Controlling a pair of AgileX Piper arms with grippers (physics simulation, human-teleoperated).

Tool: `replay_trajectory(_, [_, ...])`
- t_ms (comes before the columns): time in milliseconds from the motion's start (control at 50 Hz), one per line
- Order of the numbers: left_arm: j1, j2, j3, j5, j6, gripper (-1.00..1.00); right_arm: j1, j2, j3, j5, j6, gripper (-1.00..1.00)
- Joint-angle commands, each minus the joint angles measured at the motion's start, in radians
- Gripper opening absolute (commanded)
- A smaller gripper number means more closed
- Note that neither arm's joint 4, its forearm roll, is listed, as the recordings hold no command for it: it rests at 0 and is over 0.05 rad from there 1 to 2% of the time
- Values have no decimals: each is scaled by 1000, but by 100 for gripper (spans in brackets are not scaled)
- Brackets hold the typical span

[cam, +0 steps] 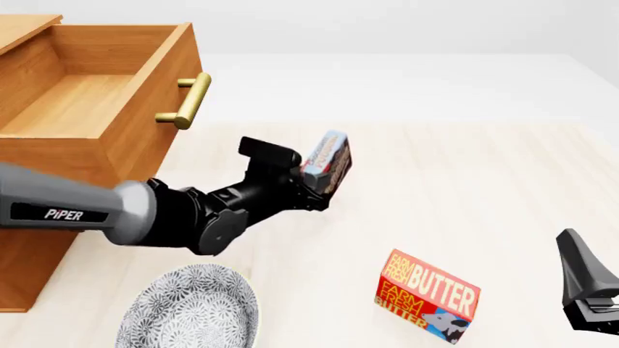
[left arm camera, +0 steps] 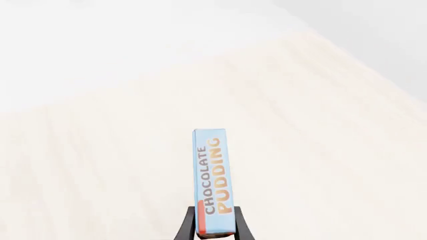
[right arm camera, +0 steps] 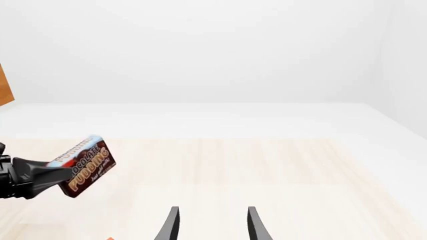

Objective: Put the chocolate pudding in the top drawer of the cabinet and close it.

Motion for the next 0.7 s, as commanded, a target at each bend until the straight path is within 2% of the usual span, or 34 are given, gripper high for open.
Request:
replay_trajectory(20, [-21,-109,40,28,28,-100,0,0,0,0,0,100])
replay_trajectory(280, [-44,-217,74,54,44,-100,0,0,0,0,0,100])
replay_trajectory(700, [-73,-357,84,165,75,-100,0,0,0,0,0,100])
